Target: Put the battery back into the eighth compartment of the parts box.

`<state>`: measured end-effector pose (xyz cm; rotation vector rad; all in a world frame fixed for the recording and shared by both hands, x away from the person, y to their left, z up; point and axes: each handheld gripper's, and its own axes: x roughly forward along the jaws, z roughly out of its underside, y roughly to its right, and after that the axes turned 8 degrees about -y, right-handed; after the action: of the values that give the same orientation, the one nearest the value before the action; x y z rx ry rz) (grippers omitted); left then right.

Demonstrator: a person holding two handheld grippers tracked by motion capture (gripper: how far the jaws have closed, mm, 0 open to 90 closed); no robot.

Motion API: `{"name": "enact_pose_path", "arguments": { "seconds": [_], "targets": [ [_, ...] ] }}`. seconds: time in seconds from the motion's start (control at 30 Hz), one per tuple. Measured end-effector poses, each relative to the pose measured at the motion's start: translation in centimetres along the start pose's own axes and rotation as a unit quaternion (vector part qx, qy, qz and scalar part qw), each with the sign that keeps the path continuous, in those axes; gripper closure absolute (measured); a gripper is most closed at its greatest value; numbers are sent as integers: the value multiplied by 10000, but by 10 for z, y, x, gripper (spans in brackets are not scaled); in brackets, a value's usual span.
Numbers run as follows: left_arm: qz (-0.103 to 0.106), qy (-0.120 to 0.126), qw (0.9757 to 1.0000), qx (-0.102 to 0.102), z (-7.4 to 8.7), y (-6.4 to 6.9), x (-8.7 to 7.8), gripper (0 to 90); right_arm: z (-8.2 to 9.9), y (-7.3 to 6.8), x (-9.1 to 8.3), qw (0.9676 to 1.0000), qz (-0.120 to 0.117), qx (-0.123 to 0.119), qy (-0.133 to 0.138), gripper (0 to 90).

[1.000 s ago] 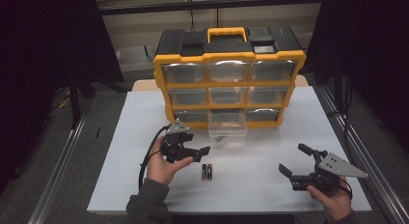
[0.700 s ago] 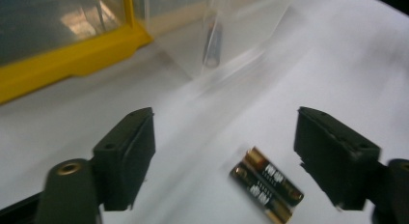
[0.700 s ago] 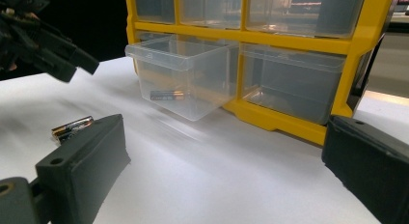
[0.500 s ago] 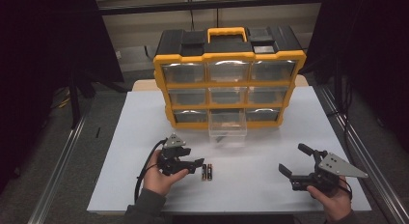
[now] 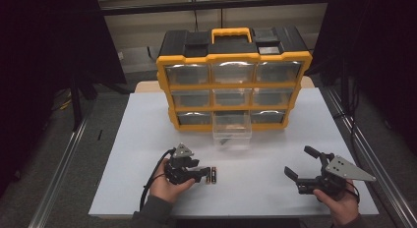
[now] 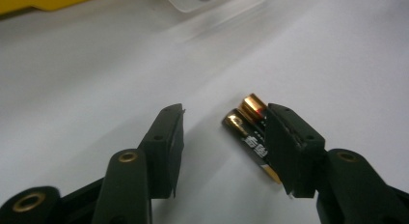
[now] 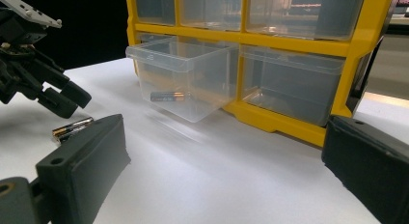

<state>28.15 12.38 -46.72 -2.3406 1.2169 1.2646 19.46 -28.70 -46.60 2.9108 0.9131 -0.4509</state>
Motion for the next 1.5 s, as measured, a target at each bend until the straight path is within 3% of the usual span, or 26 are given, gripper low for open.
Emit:
{"name": "enact_pose_path", "arguments": {
  "seconds": [0.43,0.53,0.67,0.83,1.03,1.27,1.5],
  "targets": [
    [87,-262,9995,148,-2,10,5,642,0,0,0,10000,-2,-29,-25,18],
    [-148,-593,9978,238,-2,13,9,677,0,-1,0,10000,15,-24,-5,18],
    [-210,-598,9977,246,-2,11,9,766,0,-1,0,10000,15,-25,-4,18],
    [-259,-756,9966,200,-4,12,8,772,0,-1,-1,10000,-9,-26,-19,18],
    [-212,-680,9974,90,-6,10,5,773,-1,0,0,10000,-20,-61,21,18],
    [187,-424,9989,-47,-26,6,-12,773,0,0,0,10000,1,-38,1,18],
    [228,-347,9991,9,-43,5,-22,773,0,0,0,10000,0,-13,9,18]
  ]
}}
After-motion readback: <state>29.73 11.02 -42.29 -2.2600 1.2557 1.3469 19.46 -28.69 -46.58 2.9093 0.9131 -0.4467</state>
